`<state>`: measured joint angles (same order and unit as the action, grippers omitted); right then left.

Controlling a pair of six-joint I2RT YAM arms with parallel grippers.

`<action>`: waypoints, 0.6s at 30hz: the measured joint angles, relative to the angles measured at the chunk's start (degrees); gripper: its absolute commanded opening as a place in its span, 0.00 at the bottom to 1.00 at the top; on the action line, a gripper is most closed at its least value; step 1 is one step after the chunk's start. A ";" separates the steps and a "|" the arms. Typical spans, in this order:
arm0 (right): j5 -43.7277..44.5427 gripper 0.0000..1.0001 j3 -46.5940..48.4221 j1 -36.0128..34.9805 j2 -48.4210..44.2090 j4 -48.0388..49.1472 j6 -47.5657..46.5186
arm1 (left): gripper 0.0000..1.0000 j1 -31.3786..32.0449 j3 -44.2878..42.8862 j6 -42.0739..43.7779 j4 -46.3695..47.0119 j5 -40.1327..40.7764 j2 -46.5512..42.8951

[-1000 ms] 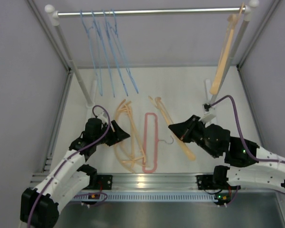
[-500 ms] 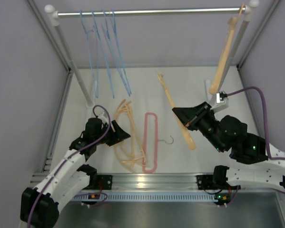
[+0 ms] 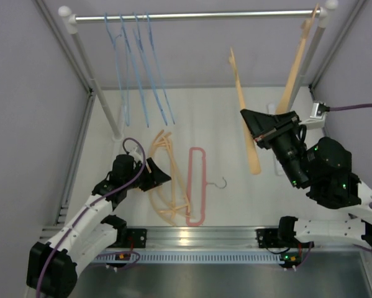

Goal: Organize the hangers

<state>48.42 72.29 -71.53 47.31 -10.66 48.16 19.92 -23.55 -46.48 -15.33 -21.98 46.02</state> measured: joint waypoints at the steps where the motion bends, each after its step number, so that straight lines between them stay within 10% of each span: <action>1: 0.61 0.00 1.03 0.00 0.33 0.87 -0.61 | 0.63 0.00 0.11 -0.04 0.13 -0.07 0.17; 18: 7.45 0.00 10.78 8.20 4.79 8.55 -4.48 | 0.63 0.00 0.52 -0.04 1.97 -0.94 1.88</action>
<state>55.88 83.07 -63.33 52.10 -2.11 43.68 19.92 -23.03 -46.52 -13.37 -22.92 47.90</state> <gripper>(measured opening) 0.059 0.627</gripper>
